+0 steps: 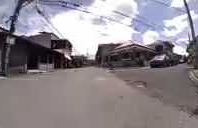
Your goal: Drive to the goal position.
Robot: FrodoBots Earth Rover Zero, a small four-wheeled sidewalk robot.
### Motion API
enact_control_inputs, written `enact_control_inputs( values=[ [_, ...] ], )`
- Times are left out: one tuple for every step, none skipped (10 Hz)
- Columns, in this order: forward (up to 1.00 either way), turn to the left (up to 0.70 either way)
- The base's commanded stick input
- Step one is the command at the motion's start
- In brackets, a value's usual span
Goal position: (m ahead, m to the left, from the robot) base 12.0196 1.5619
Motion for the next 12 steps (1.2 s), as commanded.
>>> enact_control_inputs(
  values=[
    [1.0,0.0],
    [1.0,0.0],
    [1.0,0.0],
    [1.0,0.0],
    [1.0,0.0],
    [1.0,0.0],
    [1.0,0.0],
    [1.0,0.0],
    [1.0,0.0],
    [1.0,0.0],
    [1.0,0.0],
    [1.0,0.0]
  ],
)
